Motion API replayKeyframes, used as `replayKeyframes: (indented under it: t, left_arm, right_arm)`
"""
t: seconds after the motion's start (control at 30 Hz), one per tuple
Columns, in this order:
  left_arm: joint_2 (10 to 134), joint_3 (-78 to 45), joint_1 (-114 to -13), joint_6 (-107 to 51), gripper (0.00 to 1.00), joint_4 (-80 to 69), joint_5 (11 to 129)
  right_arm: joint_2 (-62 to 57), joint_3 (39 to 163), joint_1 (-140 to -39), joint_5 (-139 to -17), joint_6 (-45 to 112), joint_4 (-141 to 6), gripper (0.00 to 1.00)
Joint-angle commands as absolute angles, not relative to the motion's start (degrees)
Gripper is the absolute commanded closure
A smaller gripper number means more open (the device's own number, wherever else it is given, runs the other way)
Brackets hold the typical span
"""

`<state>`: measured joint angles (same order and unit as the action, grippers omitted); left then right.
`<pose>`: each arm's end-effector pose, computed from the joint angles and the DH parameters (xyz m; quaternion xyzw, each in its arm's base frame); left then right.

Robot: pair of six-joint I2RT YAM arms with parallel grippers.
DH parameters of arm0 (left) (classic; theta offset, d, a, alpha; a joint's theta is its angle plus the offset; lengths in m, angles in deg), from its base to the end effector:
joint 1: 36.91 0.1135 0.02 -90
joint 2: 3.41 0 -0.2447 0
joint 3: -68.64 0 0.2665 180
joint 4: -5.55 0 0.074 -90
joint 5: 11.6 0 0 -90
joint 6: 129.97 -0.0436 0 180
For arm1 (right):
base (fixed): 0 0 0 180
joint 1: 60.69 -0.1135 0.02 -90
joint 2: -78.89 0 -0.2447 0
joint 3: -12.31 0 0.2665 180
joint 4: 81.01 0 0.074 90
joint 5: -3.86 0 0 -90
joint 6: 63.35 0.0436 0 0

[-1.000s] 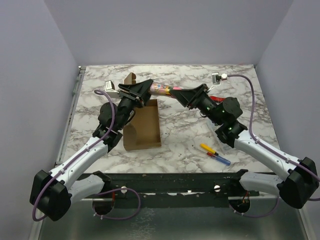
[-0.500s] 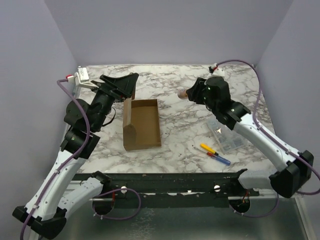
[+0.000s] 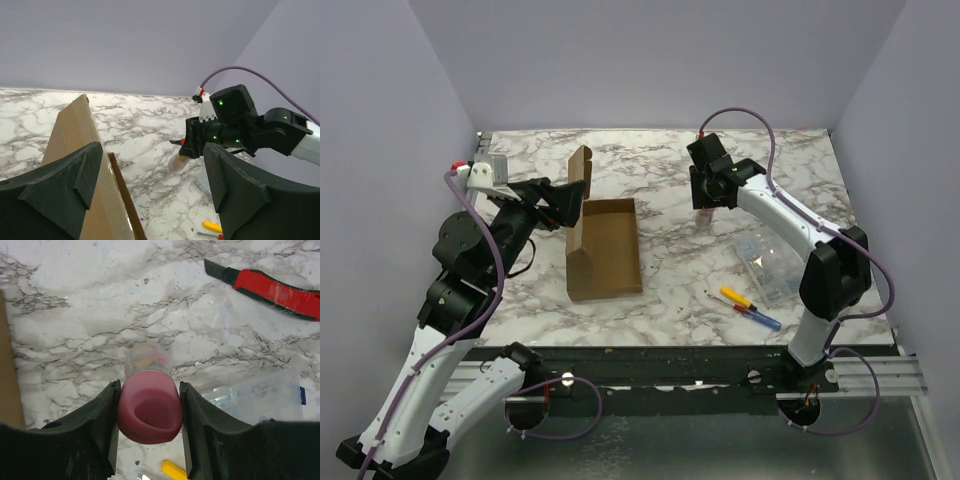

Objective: Unpack the express box

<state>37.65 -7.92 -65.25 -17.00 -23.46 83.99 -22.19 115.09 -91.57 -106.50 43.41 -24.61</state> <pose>0.1508 -0.0765 0.4423 -0.0052 0.6661 -0.2933 0.6857 0.3509 0.1922 0.2678 -0.0621 0.9374 -0.0336 0.3410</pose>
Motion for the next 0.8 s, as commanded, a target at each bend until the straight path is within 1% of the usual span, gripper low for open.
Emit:
replayKeyframes:
  t: [0.0, 0.17, 0.37, 0.47, 0.5, 0.57, 0.63, 0.7, 0.77]
  left_arm:
    - [35.16, -10.2, -65.08, -19.31, 0.12, -26.42, 84.91]
    - [34.38, -10.58, -65.12, -19.56, 0.11, -26.53, 84.84]
    - [34.4, -10.48, -65.12, -19.6, 0.12, -26.48, 84.18]
    - [34.25, -10.37, -65.14, -19.27, 0.11, -26.53, 83.54]
    - [34.25, -10.3, -65.13, -19.15, 0.11, -26.48, 83.32]
    - [34.13, -10.29, -65.12, -18.84, 0.11, -26.52, 83.13]
    - [34.18, -10.29, -65.12, -18.7, 0.11, -26.53, 83.02]
    - [34.14, -10.42, -65.12, -18.57, 0.11, -26.47, 82.97]
    - [34.11, -10.69, -65.12, -18.73, 0.11, -26.53, 82.97]
  right_arm:
    - [-25.92, 117.95, -90.97, -105.46, 41.01, -22.54, 1.0]
    - [-27.49, 116.61, -91.01, -102.96, 41.05, -24.13, 0.97]
    - [-28.41, 114.11, -91.02, -102.57, 41.73, -25.17, 0.87]
    - [-28.66, 112.86, -91.02, -102.2, 41.57, -25.54, 0.86]
    - [-28.56, 112.41, -90.97, -102.48, 41.76, -25.66, 0.84]
    - [-27.72, 111.32, -91.1, -102.83, 41.7, -26.55, 0.74]
    - [-26.38, 110.5, -91.1, -102.89, 41.72, -27.14, 0.62]
    - [-24.81, 110.03, -91.1, -102.6, 41.38, -27.33, 0.45]
    - [-22.62, 109.94, -91.34, -102.65, 41.21, -26.95, 0.32]
